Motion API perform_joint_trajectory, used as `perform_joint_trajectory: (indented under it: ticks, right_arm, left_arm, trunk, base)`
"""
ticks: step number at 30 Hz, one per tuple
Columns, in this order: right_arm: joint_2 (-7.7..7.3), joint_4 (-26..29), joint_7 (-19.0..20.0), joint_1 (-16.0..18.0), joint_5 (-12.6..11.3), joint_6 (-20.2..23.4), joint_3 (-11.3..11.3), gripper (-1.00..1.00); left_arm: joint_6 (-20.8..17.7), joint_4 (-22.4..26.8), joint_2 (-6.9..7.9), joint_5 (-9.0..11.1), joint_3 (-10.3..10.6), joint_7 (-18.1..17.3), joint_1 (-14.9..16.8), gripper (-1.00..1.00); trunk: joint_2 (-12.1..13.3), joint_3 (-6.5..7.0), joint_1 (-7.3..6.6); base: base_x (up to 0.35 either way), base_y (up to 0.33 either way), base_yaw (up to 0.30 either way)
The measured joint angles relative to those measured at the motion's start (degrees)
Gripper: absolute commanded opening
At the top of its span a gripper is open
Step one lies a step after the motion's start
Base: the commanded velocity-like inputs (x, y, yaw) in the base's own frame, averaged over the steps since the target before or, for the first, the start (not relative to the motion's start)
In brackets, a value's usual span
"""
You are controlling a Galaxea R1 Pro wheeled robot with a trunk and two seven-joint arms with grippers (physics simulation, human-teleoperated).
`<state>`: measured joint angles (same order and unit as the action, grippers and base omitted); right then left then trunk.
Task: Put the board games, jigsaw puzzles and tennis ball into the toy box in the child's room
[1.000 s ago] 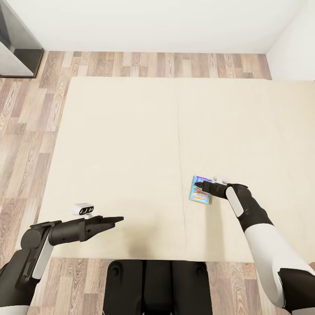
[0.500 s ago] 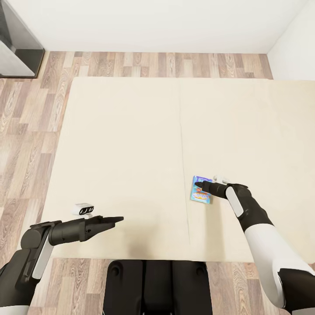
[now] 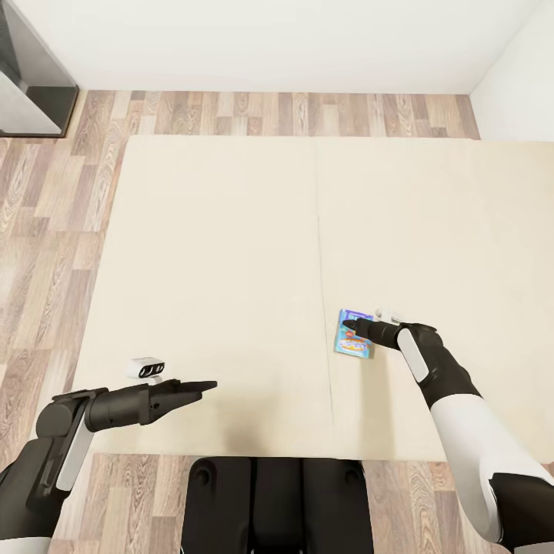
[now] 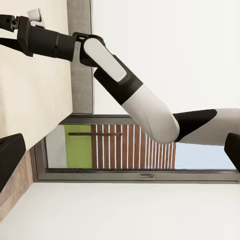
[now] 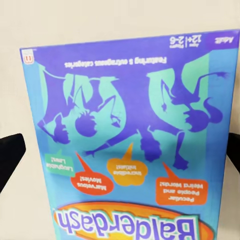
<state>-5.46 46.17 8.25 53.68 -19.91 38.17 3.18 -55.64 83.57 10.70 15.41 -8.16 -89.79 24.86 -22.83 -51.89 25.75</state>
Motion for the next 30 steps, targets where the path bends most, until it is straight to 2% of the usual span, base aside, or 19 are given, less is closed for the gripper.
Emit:
perform_joint_trajectory:
  ticks: [30]
  right_arm:
    - [0.05, 0.8, -0.1, 0.0, 0.0, 0.6, 0.0, 1.0]
  left_arm:
    - [0.0, 0.0, 0.01, 0.0, 0.0, 0.0, 0.0, 1.0]
  trunk:
    - [0.0, 0.0, 0.0]
  base:
    - [0.0, 0.046, 0.0]
